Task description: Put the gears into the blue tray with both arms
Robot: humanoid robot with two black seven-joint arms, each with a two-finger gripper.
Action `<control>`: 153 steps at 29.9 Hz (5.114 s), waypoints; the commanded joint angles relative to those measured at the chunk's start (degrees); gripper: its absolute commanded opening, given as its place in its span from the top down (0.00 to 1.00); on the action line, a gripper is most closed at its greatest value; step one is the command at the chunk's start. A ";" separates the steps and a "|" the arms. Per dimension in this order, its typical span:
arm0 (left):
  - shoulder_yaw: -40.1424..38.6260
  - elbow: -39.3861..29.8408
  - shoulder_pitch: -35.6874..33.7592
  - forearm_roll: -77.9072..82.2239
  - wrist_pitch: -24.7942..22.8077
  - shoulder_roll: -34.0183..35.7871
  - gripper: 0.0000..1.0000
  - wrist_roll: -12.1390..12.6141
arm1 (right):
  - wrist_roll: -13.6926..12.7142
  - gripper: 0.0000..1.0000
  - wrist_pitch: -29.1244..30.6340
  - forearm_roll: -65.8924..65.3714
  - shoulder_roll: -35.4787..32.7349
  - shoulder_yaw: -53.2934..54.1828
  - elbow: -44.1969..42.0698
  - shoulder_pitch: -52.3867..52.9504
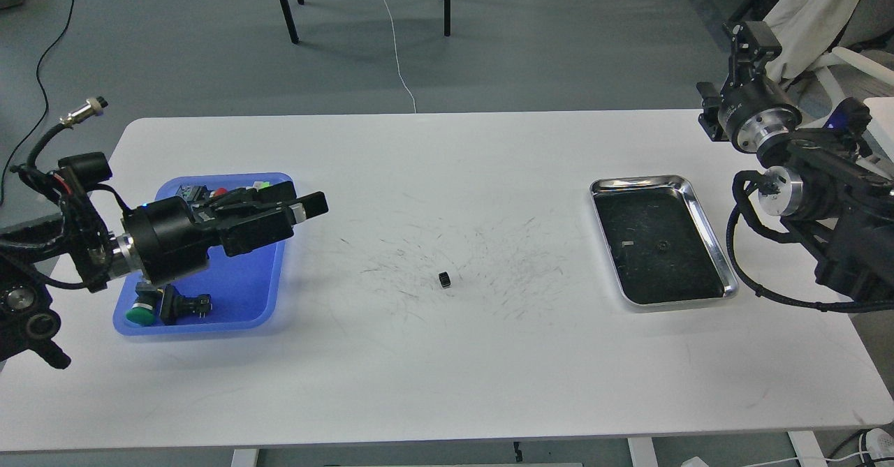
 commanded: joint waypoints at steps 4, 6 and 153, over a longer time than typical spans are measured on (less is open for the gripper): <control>0.46 0.81 -0.43 18.24 -0.06 -8.70 0.02 -0.16 | 0.05 0.04 0.02 -0.04 -0.02 0.07 -0.03 0.18; 0.55 2.03 -0.52 18.78 -0.06 -10.72 0.02 -0.16 | -0.03 0.03 0.02 -0.04 -0.02 0.07 -0.03 0.27; 8.11 58.99 2.04 22.04 16.20 -43.09 0.93 -0.16 | -6.27 0.03 2.74 5.50 -3.36 12.81 -1.00 -8.60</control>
